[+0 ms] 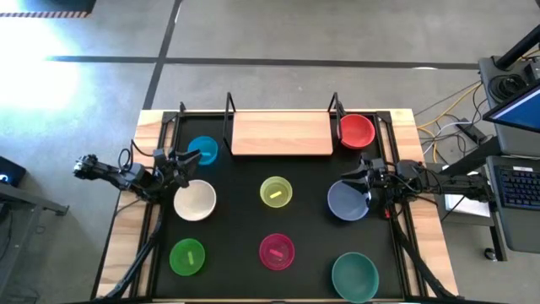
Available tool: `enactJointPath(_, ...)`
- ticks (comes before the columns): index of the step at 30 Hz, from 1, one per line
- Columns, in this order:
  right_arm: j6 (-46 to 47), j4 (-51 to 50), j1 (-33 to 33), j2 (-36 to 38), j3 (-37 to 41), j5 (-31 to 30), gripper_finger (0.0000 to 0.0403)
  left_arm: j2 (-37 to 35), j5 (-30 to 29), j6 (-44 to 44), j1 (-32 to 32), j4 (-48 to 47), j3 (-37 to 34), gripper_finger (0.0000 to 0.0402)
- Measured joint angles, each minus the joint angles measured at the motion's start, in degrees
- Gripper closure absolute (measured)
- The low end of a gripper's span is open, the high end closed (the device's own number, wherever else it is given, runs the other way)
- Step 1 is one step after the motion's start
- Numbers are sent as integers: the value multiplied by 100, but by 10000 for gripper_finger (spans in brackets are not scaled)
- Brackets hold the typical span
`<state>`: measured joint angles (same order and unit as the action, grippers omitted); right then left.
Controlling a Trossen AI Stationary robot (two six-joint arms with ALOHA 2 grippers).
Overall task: Place and stack bowls onto a shelf
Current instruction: Put the orange bowl on the shelf
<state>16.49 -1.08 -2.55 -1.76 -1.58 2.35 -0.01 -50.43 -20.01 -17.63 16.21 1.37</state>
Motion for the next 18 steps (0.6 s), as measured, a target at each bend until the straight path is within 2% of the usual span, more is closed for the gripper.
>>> enactJointPath(14,96,48,0,0,4,-85,316,0,0,0,0,0,0,265)
enactJointPath(18,-142,268,0,0,9,-143,316,0,0,2,-2,0,0,265)
